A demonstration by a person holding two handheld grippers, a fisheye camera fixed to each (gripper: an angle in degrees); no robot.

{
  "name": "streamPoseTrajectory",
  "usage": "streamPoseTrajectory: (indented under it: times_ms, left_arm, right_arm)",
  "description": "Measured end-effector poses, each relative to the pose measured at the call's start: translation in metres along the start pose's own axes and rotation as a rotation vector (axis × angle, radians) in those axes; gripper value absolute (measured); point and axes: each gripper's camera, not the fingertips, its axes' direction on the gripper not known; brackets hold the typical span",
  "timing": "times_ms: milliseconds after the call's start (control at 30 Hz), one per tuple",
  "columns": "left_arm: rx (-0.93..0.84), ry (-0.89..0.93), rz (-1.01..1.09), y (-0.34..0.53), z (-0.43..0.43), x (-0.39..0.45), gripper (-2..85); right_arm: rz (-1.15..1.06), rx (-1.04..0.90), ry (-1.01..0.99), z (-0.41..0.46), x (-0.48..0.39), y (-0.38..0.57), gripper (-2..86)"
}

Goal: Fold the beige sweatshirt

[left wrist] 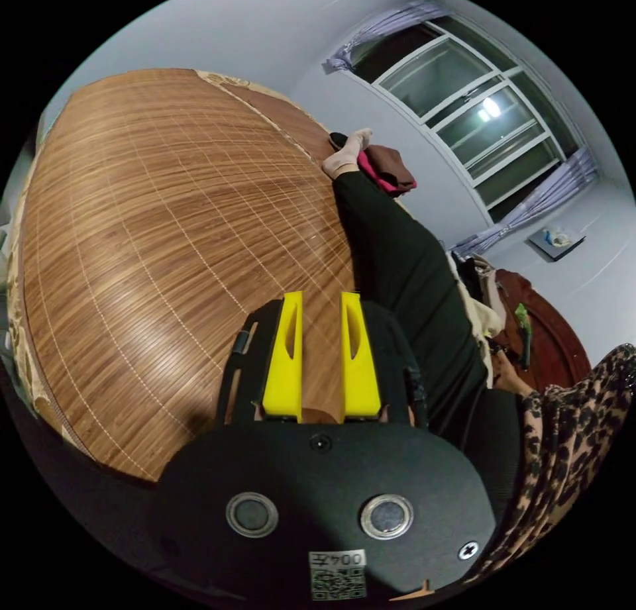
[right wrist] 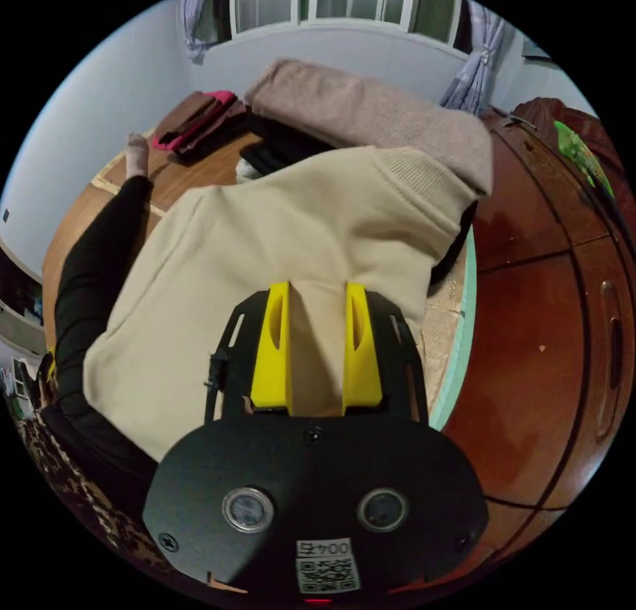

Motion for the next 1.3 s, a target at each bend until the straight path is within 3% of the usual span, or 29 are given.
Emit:
streamPoseTrajectory:
  times_ms: [133, 400, 600, 900, 1033, 1167, 1300]
  left_arm:
    - [-0.036, -0.115, 0.003, -0.012, 0.023, 0.005, 8.7]
    - [-0.154, -0.257, 0.068, -0.032, 0.077, 0.02, 6.2]
    - [-0.123, -0.357, 0.14, -0.045, 0.1, 0.04, 2.9]
    - [-0.107, -0.383, 0.158, -0.076, 0.129, 0.057, 3.1]
    - [-0.083, -0.355, 0.147, -0.127, 0.138, 0.072, 5.0]
    - [-0.007, -0.303, 0.307, -0.233, 0.164, 0.117, 8.3]
    - [0.057, -0.219, 0.438, -0.332, 0.208, 0.167, 10.2]
  right_arm:
    - [-0.009, -0.046, -0.002, 0.011, 0.003, -0.009, 11.8]
    - [-0.055, 0.235, -0.308, -0.026, -0.049, -0.04, 7.8]
    - [-0.208, 0.192, -0.55, 0.031, -0.116, -0.119, 8.0]
    - [-0.372, 0.105, -0.551, 0.154, -0.167, -0.227, 12.1]
    - [-0.304, 0.097, -0.634, 0.21, -0.149, -0.242, 12.6]
    - [-0.198, 0.033, -0.76, 0.253, -0.132, -0.258, 12.4]
    - [-0.218, 0.004, -0.729, 0.272, -0.131, -0.273, 12.3]
